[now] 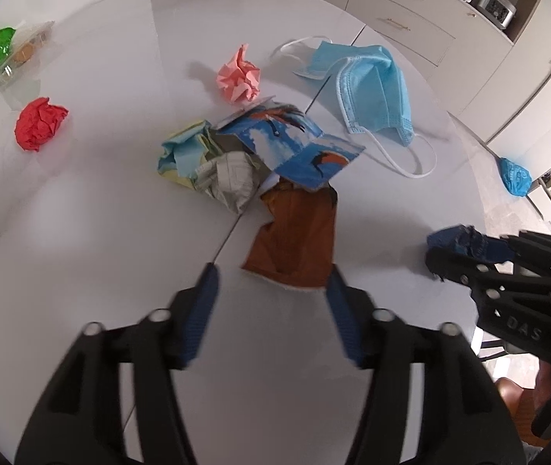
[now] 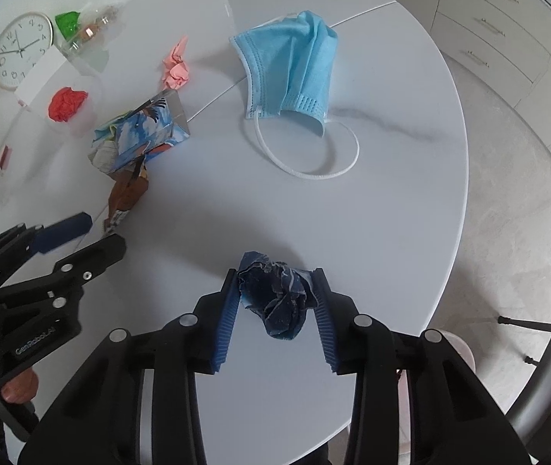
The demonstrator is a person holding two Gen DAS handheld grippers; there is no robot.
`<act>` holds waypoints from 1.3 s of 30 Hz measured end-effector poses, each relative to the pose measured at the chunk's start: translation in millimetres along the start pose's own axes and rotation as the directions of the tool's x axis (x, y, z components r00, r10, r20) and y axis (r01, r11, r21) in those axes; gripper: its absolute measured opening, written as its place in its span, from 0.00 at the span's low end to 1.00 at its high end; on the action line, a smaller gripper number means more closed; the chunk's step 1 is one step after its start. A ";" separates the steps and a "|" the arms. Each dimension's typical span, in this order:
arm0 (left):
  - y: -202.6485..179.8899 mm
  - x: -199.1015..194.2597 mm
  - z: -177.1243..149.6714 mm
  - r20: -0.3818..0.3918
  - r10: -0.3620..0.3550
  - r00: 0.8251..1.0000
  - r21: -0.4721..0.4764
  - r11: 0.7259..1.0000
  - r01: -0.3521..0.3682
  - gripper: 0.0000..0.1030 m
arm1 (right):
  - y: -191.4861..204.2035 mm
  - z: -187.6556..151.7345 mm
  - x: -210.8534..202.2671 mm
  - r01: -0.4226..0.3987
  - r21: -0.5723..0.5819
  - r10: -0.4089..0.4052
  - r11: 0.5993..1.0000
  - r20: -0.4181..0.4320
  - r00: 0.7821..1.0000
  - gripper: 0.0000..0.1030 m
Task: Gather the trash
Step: 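Grasp the brown paper bag with the left tool while the right tool grasps the denim cloth, then carry bag and denim cloth over the wastebasket and open both tools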
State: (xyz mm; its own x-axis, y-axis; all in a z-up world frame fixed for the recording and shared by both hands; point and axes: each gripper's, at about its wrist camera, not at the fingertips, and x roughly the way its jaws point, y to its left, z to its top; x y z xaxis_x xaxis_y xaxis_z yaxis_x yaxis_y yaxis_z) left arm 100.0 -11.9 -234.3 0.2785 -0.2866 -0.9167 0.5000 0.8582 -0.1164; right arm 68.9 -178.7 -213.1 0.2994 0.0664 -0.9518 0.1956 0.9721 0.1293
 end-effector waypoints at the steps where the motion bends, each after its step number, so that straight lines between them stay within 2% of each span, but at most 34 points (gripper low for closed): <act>1: -1.0 1.2 2.0 0.002 0.001 1.000 0.005 1.000 -0.001 0.62 | -0.6 -1.1 -1.3 -0.004 0.001 0.004 1.000 0.001 1.000 0.37; 3: -2.7 2.5 4.4 0.000 0.009 1.000 0.011 1.000 -0.009 0.72 | -1.9 -1.5 -3.6 -0.014 0.003 0.014 1.000 0.002 1.000 0.37; 13: -22.2 23.8 21.2 -0.009 0.029 1.000 0.103 0.994 -0.028 0.72 | -11.5 -4.5 -15.3 -0.034 0.029 0.033 0.999 0.025 0.999 0.37; 15: -26.3 25.2 20.8 -0.009 0.038 0.999 0.124 0.992 -0.036 0.57 | -12.8 -4.7 -16.9 -0.035 0.035 0.034 0.999 0.030 0.999 0.37; 17: -29.8 28.0 20.0 -0.008 0.052 0.999 0.139 0.989 -0.051 0.49 | -13.7 -5.0 -18.0 -0.036 0.038 0.035 0.999 0.034 0.999 0.37; 24: -32.3 18.4 15.7 -0.014 0.003 1.000 0.091 0.996 -0.001 0.36 | -19.7 -11.7 -31.8 -0.035 0.023 0.033 0.999 0.061 0.998 0.37; 29: -44.4 0.5 10.2 -0.013 -0.040 0.999 0.074 0.996 0.041 0.35 | -42.3 -27.0 -57.5 -0.030 0.047 0.025 0.998 0.102 0.994 0.37; 33: -65.7 -15.4 6.2 0.003 -0.071 0.997 0.090 0.993 0.071 0.35 | -76.0 -53.4 -80.8 -0.012 0.114 -0.003 0.993 0.127 0.992 0.37; 39: -117.4 -38.8 7.5 -0.005 -0.158 0.987 0.182 0.971 0.157 0.35 | -130.5 -113.8 -92.7 0.075 0.208 -0.093 0.975 0.078 0.993 0.37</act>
State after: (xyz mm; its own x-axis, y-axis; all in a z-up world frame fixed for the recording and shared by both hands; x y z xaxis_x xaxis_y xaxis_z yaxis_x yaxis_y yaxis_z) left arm 36.7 -104.7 -182.1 0.1914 -0.4166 -0.8887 0.6784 0.7105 -0.1869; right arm -90.6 -286.2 -173.4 0.3516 -0.0423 -0.9352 0.4076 0.9062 0.1122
